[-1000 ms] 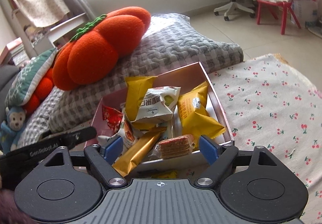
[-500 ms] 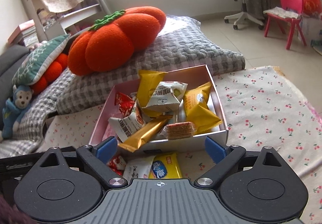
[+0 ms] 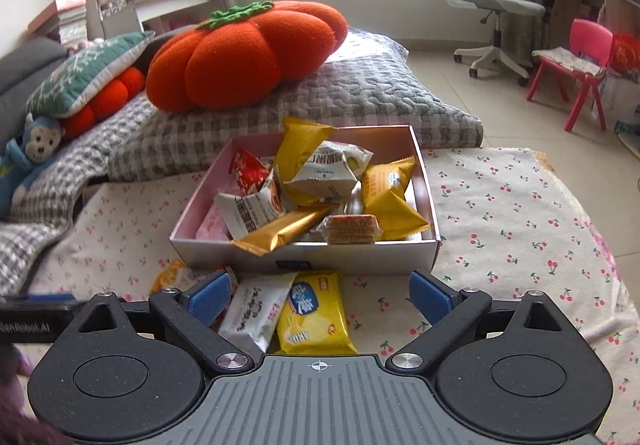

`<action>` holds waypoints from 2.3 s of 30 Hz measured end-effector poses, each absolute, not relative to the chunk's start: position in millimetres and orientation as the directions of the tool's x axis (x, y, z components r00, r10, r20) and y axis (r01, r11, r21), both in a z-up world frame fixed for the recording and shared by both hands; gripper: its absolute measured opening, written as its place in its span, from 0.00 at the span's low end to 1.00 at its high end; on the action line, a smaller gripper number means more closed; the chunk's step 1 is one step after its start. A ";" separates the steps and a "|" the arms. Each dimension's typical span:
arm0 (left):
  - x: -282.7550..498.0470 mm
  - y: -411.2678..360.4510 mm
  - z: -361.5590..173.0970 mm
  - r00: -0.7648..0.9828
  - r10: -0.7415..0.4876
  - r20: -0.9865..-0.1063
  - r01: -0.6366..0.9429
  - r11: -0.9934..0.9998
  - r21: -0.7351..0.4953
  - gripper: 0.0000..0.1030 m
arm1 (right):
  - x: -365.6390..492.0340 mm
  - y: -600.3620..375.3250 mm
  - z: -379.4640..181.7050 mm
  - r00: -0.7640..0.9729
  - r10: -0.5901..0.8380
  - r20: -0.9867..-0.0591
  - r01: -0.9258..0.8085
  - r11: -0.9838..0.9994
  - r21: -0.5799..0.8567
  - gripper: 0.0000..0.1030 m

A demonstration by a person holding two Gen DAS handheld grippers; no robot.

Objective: Organize snacks
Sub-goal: 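Withdraw both tools from the box toward the remaining snacks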

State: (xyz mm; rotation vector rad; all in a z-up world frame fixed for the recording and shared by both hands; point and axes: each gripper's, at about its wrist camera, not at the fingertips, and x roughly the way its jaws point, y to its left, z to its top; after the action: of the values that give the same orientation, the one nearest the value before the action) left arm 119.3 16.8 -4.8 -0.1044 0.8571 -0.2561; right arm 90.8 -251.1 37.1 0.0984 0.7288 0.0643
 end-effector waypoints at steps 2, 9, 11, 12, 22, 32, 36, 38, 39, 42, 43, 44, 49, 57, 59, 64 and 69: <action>118.1 18.5 -5.2 0.635 -0.255 -0.729 0.183 0.967 -0.180 0.99 | 89.2 -249.8 35.3 0.745 0.081 -0.662 -0.026 0.995 0.093 0.95; 117.5 21.5 -8.2 0.644 -0.269 -0.716 0.183 0.963 -0.197 0.99 | 89.0 -247.8 26.0 0.737 0.049 -0.674 -0.025 0.999 0.046 0.95; 119.5 20.8 -11.0 0.642 -0.273 -0.717 0.183 0.962 -0.202 0.99 | 89.4 -247.4 23.5 0.730 0.042 -0.683 -0.023 0.999 0.037 0.95; 120.3 20.8 -13.2 0.639 -0.277 -0.717 0.182 0.961 -0.209 0.99 | 89.8 -247.4 22.1 0.724 0.035 -0.689 -0.016 0.999 0.035 0.95; 143.3 20.8 -35.6 0.610 -0.283 -0.740 0.090 0.953 -0.291 0.95 | 105.7 -263.4 -0.1 0.670 0.007 -0.743 0.089 0.992 0.090 0.95; 153.2 27.2 -41.6 0.581 -0.303 -0.755 -0.022 0.922 -0.387 0.85 | 111.4 -270.4 -7.8 0.640 0.040 -0.768 0.062 0.993 0.104 0.95; 157.4 29.5 -45.1 0.583 -0.302 -0.754 -0.075 0.905 -0.420 0.82 | 116.2 -278.1 -10.6 0.632 0.057 -0.773 0.079 0.987 0.137 0.95; 159.4 27.3 -47.5 0.582 -0.306 -0.753 -0.084 0.899 -0.430 0.80 | 118.3 -282.2 -11.8 0.629 0.064 -0.775 0.087 0.985 0.152 0.95; 160.0 25.3 -48.7 0.586 -0.302 -0.752 -0.084 0.901 -0.427 0.80 | 119.3 -284.2 -12.5 0.626 0.062 -0.777 0.094 0.984 0.154 0.95; 161.7 17.6 -48.5 0.605 -0.278 -0.746 -0.067 0.916 -0.396 0.81 | 120.7 -289.1 -15.1 0.617 0.051 -0.786 0.115 0.981 0.155 0.95; 162.3 16.1 -48.1 0.610 -0.275 -0.743 -0.061 0.919 -0.390 0.80 | 120.7 -290.3 -16.0 0.615 0.055 -0.787 0.115 0.981 0.159 0.95; 162.9 14.5 -48.0 0.614 -0.273 -0.740 -0.058 0.920 -0.387 0.81 | 120.9 -291.4 -16.6 0.613 0.059 -0.788 0.113 0.980 0.162 0.95; 164.5 6.5 -48.7 0.630 -0.226 -0.743 -0.052 0.942 -0.331 0.79 | 120.9 -287.1 -17.0 0.618 0.088 -0.781 0.070 0.984 0.166 0.95; 164.9 -4.2 -52.2 0.651 -0.151 -0.744 0.024 0.984 -0.179 0.70 | 121.9 -264.3 -20.9 0.614 0.096 -0.783 -0.029 0.995 0.100 0.95; 163.1 -5.4 -52.6 0.653 -0.148 -0.743 0.052 0.987 -0.151 0.70 | 121.3 -260.8 -23.5 0.614 0.089 -0.784 -0.046 0.996 0.077 0.95; 160.4 -0.5 -52.7 0.644 -0.174 -0.745 0.119 0.985 -0.127 0.70 | 120.4 -258.1 -24.6 0.627 0.088 -0.774 -0.073 0.996 0.054 0.95; 157.9 7.1 -52.1 0.626 -0.194 -0.755 0.198 0.976 -0.086 0.70 | 123.1 -256.4 -26.2 0.618 0.124 -0.777 -0.100 0.992 0.078 0.95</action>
State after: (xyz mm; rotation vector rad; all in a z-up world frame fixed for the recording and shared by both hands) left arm 157.9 7.1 -52.1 0.0053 0.8651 -0.2248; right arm 123.1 -256.4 -26.2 0.0280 0.8957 0.1287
